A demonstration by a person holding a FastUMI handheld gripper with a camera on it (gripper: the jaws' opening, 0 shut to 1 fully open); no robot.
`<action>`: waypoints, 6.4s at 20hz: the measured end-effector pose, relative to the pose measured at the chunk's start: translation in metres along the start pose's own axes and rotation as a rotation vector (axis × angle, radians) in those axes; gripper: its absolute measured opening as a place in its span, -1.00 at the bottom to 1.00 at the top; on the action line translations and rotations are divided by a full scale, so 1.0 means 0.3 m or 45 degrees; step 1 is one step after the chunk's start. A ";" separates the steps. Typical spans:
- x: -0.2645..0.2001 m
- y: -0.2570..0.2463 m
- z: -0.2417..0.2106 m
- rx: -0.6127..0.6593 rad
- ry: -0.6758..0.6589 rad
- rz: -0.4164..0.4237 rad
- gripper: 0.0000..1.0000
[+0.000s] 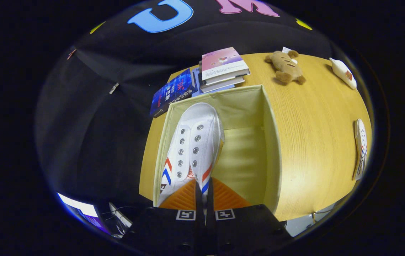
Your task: Open the storage box then place both shoes into the box .Put the left shoe in first, then the right shoe, with the right side of both shoes facing outward in a uniform manner.
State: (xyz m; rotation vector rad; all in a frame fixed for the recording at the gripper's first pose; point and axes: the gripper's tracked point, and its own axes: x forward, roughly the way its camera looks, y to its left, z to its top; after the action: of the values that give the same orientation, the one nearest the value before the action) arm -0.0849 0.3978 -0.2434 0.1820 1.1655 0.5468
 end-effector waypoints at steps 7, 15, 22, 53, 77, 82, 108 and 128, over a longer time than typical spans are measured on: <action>0.077 0.038 -0.025 -0.032 0.013 0.021 -0.39; -0.146 -0.073 0.096 -0.174 -0.205 0.010 0.97; -0.454 -0.506 0.153 -0.218 -0.357 -0.189 0.97; -0.411 -1.848 -0.048 0.054 -0.020 -0.497 0.87; -0.571 -1.633 -0.028 0.320 -0.094 -0.341 -0.84; -0.663 -1.423 0.047 0.325 -0.184 -0.337 -0.84; -0.334 -0.193 0.146 0.075 -0.126 0.018 -0.85; -0.253 -0.120 0.165 0.118 -0.180 0.021 0.94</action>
State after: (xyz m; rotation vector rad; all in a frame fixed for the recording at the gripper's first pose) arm -0.0501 0.3362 -0.1764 0.3056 1.0527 0.4871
